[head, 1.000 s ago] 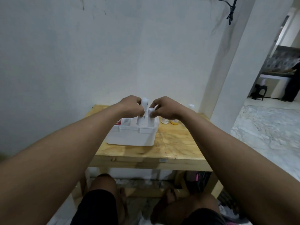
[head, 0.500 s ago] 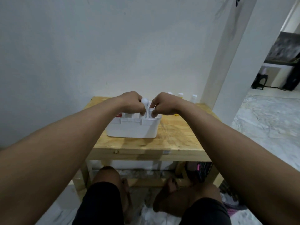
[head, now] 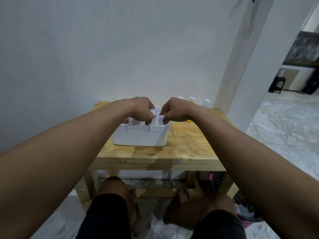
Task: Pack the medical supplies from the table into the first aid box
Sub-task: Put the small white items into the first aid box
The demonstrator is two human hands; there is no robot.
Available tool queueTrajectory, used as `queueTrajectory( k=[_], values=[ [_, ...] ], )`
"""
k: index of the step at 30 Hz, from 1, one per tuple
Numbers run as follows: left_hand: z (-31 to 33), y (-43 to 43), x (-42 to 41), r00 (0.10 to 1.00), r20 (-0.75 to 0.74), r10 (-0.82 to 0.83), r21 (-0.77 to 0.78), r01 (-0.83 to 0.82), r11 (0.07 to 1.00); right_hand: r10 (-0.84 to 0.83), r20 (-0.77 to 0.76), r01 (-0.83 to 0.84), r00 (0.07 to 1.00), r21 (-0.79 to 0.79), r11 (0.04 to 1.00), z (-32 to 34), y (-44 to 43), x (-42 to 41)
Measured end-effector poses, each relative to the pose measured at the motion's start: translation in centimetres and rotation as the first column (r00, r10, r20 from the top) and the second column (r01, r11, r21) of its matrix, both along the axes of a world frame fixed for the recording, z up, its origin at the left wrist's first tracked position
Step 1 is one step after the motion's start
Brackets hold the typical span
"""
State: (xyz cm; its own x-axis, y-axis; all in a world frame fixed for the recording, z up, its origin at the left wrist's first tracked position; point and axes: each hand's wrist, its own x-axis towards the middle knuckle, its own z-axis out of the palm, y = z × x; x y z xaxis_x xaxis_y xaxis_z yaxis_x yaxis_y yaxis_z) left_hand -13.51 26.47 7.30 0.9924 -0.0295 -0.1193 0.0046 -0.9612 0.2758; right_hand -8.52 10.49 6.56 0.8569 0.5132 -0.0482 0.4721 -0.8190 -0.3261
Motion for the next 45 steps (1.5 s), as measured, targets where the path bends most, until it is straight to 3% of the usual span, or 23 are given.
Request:
queueTrajectory(
  k=[6, 16, 25, 34, 45],
  values=[
    [0.4, -0.4, 0.2, 0.997, -0.051, -0.06, -0.009, 0.059, 0.998, 0.022, -0.023, -0.021, 1.0, 0.016, 1.0, 0.3, -0.2, -0.3],
    [-0.2, -0.7, 1.1, 1.0, -0.018, 0.009, -0.118, -0.011, 0.993, 0.005, -0.028, -0.005, 1.0, 0.008, 1.0, 0.5, -0.7, -0.6],
    [0.0, -0.5, 0.8, 0.999, 0.019, -0.048, -0.052, 0.049, 0.997, 0.029, -0.025, -0.029, 0.999, 0.008, 1.0, 0.7, -0.7, -0.8],
    [0.1, 0.1, 1.0, 1.0, 0.025, -0.009, 0.019, 0.009, 1.0, 0.036, -0.086, -0.034, 0.996, 0.016, 0.999, 1.0, -0.4, -0.9],
    [0.3, 0.0, 0.9, 1.0, 0.022, 0.006, -0.014, -0.006, 1.0, 0.029, -0.095, -0.03, 0.995, -0.002, 1.0, 0.8, -0.1, -0.9]
  ],
)
